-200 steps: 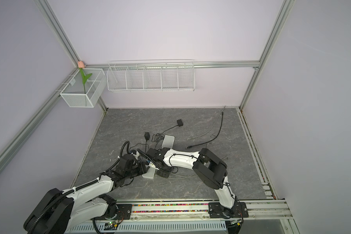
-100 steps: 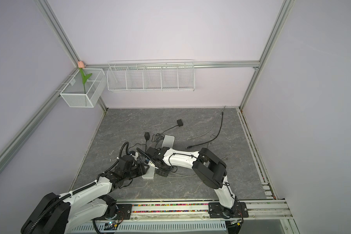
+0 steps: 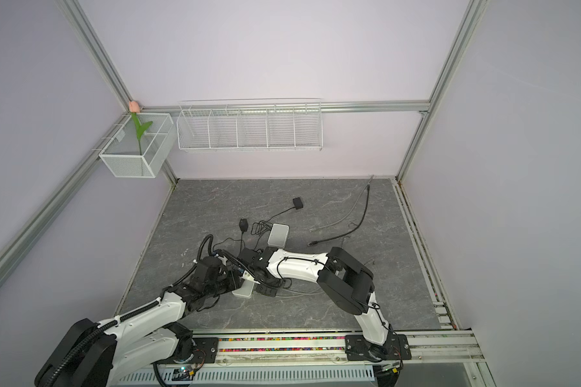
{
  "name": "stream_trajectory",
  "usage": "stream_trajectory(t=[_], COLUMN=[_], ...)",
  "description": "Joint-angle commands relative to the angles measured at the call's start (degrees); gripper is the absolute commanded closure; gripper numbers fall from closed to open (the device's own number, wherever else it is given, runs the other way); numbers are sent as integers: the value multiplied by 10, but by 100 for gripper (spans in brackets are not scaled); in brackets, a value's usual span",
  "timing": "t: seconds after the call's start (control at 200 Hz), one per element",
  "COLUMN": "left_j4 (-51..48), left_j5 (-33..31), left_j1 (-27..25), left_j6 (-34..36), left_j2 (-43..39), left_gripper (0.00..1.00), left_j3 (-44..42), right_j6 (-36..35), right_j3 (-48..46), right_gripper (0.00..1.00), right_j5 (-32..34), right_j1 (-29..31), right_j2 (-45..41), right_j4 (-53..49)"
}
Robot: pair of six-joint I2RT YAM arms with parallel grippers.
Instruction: Insert the plug into the switch port
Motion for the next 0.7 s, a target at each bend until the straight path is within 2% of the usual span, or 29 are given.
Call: stream_trajectory(t=[0.0, 0.185, 0.695], left_j4=[-16, -10, -13], left_j5=[3, 5, 61], left_j1=[0, 0, -1], left_j6=[6, 6, 44], left_j2=[10, 15, 48], left_gripper=[56, 55, 56], left_j3=[6, 5, 21], right_j6=[-4, -12, -80], right_j3=[6, 7, 35], right_gripper=[93, 93, 93], right_j5=[-4, -1, -35], right_j1=[-3, -13, -18], right_j2=[-5, -9, -5], right_j4=[34, 55, 94])
